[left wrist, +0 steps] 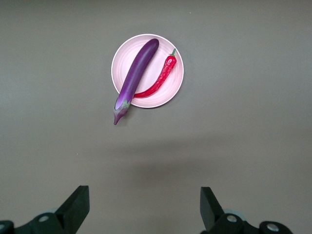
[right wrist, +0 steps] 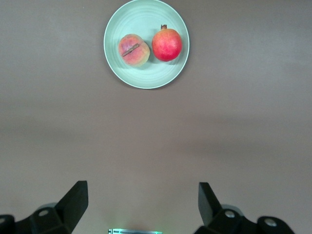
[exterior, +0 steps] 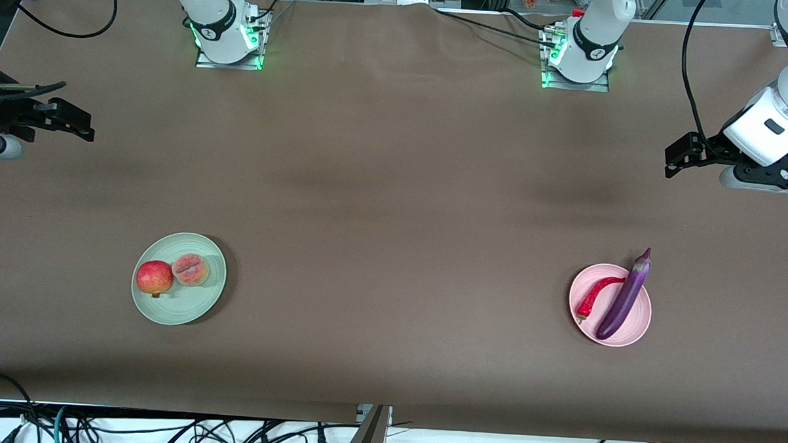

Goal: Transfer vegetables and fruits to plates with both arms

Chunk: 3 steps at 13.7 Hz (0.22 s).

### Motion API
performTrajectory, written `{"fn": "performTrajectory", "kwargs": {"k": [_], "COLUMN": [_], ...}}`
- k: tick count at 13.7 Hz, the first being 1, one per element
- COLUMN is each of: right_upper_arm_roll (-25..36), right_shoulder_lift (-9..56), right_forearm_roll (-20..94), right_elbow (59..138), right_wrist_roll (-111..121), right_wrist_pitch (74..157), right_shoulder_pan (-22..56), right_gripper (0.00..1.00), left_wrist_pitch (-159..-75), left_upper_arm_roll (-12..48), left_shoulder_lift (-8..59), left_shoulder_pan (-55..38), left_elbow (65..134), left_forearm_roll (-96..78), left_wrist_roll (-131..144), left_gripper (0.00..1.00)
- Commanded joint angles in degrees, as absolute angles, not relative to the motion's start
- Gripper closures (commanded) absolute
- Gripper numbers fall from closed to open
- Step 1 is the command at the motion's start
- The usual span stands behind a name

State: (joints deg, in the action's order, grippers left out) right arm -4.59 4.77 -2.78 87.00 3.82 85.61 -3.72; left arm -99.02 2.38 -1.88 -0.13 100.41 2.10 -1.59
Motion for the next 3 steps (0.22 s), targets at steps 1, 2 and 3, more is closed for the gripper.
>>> {"fn": "performTrajectory", "kwargs": {"k": [1,2,3], "right_upper_arm_roll": [-5.45,-5.45,-5.45], "right_shoulder_lift": [5.00,5.53,5.62], "right_forearm_roll": [-2.02,-2.02,-2.11], "right_elbow": [86.41,85.70,85.61], "right_wrist_roll": [3.60,3.69,3.69], "right_wrist_pitch": [85.35,85.34,85.43], "right_shoulder_pan": [-4.75,-4.75,-4.75], "right_gripper": [0.00,0.00,0.00], "left_wrist_pitch": [-98.44,-98.44,-98.44], "left_upper_arm_roll": [2.55,2.55,2.55], "left_shoulder_lift": [-2.29,-2.37,-2.37], "left_shoulder_pan": [-0.09,-0.09,-0.09], "left_elbow": [100.46,100.46,100.46], "left_forearm_roll": [2.72,2.72,2.81], "left_wrist_roll": [-2.20,-2.28,-2.20], "left_gripper": [0.00,0.00,0.00]}}
